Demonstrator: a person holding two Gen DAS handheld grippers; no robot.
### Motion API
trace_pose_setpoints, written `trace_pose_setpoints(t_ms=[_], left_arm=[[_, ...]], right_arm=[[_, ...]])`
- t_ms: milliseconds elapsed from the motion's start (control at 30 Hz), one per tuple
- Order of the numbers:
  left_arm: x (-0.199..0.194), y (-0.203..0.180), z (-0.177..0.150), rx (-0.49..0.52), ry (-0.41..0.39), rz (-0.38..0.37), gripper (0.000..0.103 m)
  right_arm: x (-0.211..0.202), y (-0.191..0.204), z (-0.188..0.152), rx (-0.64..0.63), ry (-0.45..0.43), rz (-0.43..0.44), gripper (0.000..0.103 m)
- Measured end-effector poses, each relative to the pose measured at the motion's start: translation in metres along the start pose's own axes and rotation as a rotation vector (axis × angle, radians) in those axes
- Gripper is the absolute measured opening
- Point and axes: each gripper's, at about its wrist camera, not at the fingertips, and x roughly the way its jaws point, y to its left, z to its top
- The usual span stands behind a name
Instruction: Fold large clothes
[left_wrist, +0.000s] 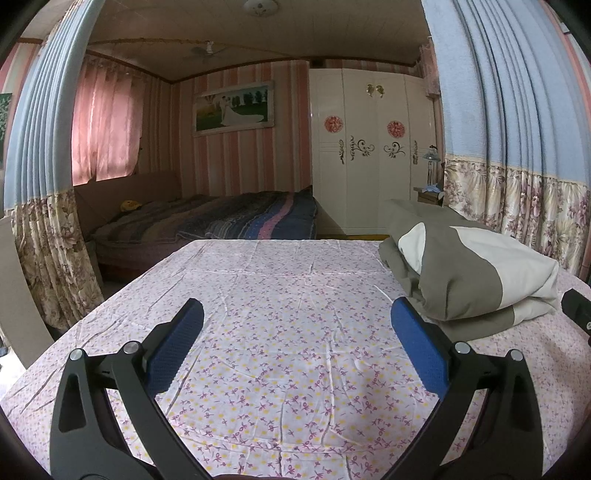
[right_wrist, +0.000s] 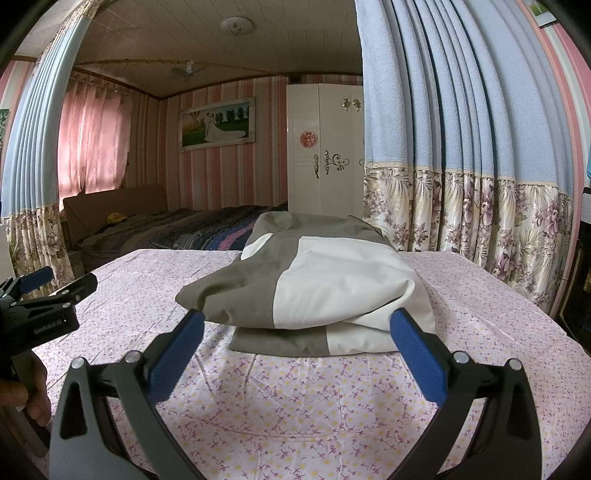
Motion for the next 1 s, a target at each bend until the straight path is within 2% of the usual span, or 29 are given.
trace_pose_setpoints(t_ms=[433,667,867,1000], left_arm=[[-0.0007,0.0016,0.0016,-0.019,-0.011,0.002,0.100],[-0.0093,-0.0036,0.0014,0.016,-0.078,0.027,0.100],[-0.0046,-0.0032,0.0017,0.010,-0.056,0.030,0.100],[-0.0005,-0.0001,0.0009,-0.009,-0.028,0.005,0.100]], right_arm=[[-0.0002,-0.0006,0.0001,0.000,-0.001,0.000,0.101],[-0.0002,-0.0006,0.0002,0.000,0.000,-0.001,0.101],[-0.0002,-0.0002,0.0003,0.000,0.001,0.000,0.101],[0.0000,-0.0003,0.0003,0.000,0.001,0.000,0.101]])
